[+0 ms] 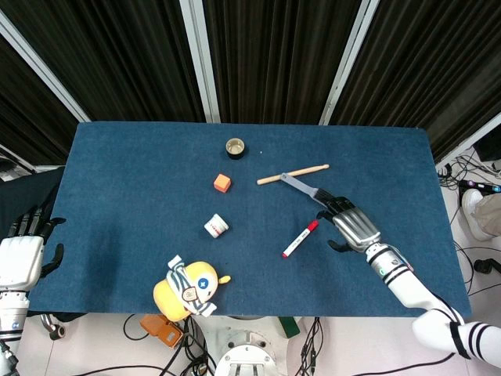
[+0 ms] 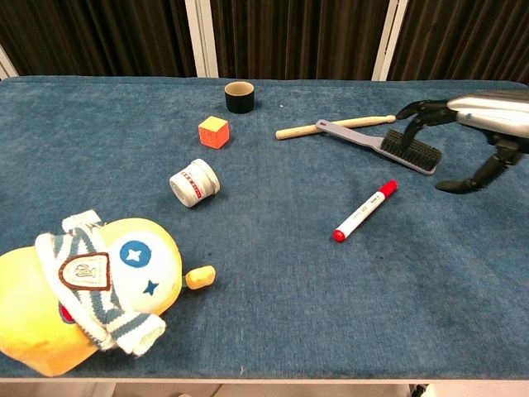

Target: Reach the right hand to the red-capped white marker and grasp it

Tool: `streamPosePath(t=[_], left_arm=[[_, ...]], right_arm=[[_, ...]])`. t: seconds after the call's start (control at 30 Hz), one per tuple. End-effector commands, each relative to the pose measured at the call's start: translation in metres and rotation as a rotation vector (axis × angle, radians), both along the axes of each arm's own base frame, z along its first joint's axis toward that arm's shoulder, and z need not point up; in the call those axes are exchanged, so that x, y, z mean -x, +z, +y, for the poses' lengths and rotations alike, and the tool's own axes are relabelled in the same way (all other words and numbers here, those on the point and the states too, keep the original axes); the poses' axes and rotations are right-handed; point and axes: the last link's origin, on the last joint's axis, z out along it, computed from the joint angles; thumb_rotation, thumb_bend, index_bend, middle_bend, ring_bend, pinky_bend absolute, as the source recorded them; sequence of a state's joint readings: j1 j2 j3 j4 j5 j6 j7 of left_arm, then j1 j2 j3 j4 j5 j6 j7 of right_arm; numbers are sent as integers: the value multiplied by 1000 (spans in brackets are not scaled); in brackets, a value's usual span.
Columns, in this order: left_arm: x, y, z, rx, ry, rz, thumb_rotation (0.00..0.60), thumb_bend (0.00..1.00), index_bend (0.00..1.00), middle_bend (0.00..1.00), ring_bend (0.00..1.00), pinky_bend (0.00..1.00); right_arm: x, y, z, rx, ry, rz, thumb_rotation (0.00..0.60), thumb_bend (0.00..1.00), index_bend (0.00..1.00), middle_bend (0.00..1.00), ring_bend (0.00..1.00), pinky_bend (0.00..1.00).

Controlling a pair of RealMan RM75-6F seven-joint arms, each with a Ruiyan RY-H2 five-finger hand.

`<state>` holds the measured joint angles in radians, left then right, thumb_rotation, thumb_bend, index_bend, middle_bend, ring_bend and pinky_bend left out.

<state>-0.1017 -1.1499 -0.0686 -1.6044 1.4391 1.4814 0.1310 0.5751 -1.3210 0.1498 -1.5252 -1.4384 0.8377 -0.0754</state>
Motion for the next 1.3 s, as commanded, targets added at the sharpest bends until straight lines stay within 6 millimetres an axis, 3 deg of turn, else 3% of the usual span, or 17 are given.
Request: streamPosePath(t=[0.03, 0.27, 0.57, 1.1, 1.3], left_arm=[[0, 0, 0, 1, 0, 1, 600, 447, 259, 0, 0, 117], [1, 0, 0, 3, 0, 2, 600, 448, 259, 0, 0, 117], [1, 0, 1, 4, 0, 3, 600, 447, 259, 0, 0, 117], [1, 0, 1, 2, 7, 1, 600, 447, 259, 0, 0, 118], [2, 0, 1, 3, 8, 1, 600, 447, 259, 0, 0, 118]], right_arm=[[-11, -12, -8, -24, 13, -4, 600, 414, 379, 105, 145, 141], [-27, -33, -10, -89, 36, -9, 600, 414, 426, 105, 145, 141], [-26, -54, -10, -149, 20, 12, 600, 414, 466, 105, 146, 142], [-21, -74, -20, -182, -11, 38, 600, 414, 534, 105, 154, 142], [-21, -76, -22, -179, -14, 26, 600, 416, 607, 105, 156, 141]])
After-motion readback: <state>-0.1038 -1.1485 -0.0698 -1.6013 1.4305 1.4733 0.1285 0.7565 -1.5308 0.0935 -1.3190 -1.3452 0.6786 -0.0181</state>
